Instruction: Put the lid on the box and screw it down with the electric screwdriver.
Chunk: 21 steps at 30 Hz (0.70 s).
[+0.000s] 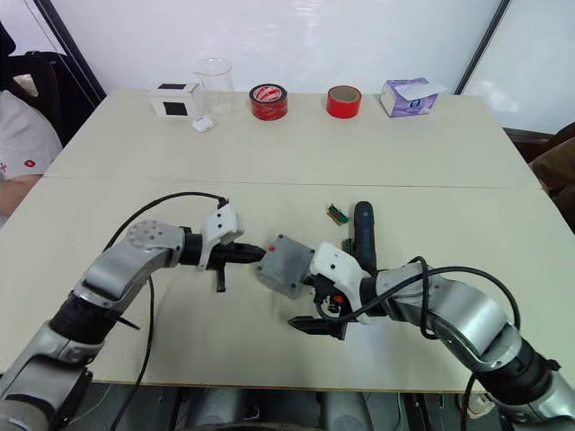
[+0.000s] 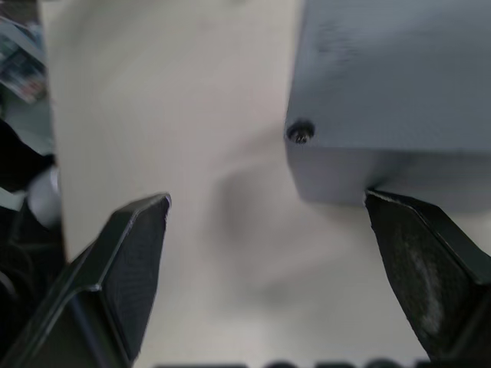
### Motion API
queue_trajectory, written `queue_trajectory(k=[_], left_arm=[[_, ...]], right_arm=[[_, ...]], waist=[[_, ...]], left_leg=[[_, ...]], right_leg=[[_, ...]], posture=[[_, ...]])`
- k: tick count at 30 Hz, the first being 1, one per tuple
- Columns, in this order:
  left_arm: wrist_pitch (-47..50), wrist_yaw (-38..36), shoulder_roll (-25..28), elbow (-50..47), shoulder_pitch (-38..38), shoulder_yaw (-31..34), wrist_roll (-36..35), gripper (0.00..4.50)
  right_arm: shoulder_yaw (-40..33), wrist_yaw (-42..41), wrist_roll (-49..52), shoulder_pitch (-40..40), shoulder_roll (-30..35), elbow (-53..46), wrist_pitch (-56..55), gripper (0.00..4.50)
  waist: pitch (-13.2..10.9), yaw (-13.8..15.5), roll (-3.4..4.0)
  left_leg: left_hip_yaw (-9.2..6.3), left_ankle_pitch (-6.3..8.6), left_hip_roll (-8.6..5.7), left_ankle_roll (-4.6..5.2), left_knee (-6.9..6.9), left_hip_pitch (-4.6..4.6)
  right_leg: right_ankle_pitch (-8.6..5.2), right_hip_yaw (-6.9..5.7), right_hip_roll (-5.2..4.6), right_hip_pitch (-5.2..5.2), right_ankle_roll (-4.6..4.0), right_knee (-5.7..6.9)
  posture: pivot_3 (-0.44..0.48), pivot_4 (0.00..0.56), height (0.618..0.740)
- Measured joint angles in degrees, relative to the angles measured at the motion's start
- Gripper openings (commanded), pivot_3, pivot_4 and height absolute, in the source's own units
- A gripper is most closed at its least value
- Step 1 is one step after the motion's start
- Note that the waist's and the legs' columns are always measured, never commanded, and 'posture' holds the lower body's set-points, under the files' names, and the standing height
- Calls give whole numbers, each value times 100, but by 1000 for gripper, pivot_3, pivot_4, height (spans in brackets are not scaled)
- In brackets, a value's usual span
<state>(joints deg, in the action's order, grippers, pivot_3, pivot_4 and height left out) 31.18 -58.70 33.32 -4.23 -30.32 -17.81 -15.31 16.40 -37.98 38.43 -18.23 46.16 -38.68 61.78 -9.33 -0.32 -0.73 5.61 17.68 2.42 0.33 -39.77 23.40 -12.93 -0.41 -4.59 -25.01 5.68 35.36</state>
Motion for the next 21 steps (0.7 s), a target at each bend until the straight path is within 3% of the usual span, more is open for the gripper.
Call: queue_trajectory(k=[5, 11, 17, 21], left_arm=[[-205, -96, 49, 193, -4, -5, 143, 0], [-35, -318, 692, -178, 411, 181, 85, 0], [638, -641, 1038, -1192, 1033, 378, -544, 0], [732, -439, 859, -1368, 1136, 274, -514, 0]], right_arm=[[-267, -55, 14, 34, 363, -241, 72, 4164], [-739, -402, -114, 37, 973, -131, -109, 4164], [-189, -664, -1098, -596, 720, 1005, -1164, 4164], [300, -1011, -1523, -834, 400, 1527, -1687, 4164]], waist=[[0, -2, 0], [0, -49, -1], [0, -14, 0], [1, -5, 1]], left_leg=[[-3, 2, 1, 2, -6, 0], [-21, 4, 5, 7, -8, -4], [-22, 4, 4, 6, -14, -3], [-21, 4, 0, 7, -19, -2]], right_leg=[[0, 0, -1, 1, 0, 4], [-1, 0, 0, 1, -1, 12], [-9, 0, -1, 2, -15, 16], [-5, -1, -2, 8, -9, 14]], posture=[[0, 150, 740], [0, 150, 740], [0, 150, 740], [0, 150, 740]])
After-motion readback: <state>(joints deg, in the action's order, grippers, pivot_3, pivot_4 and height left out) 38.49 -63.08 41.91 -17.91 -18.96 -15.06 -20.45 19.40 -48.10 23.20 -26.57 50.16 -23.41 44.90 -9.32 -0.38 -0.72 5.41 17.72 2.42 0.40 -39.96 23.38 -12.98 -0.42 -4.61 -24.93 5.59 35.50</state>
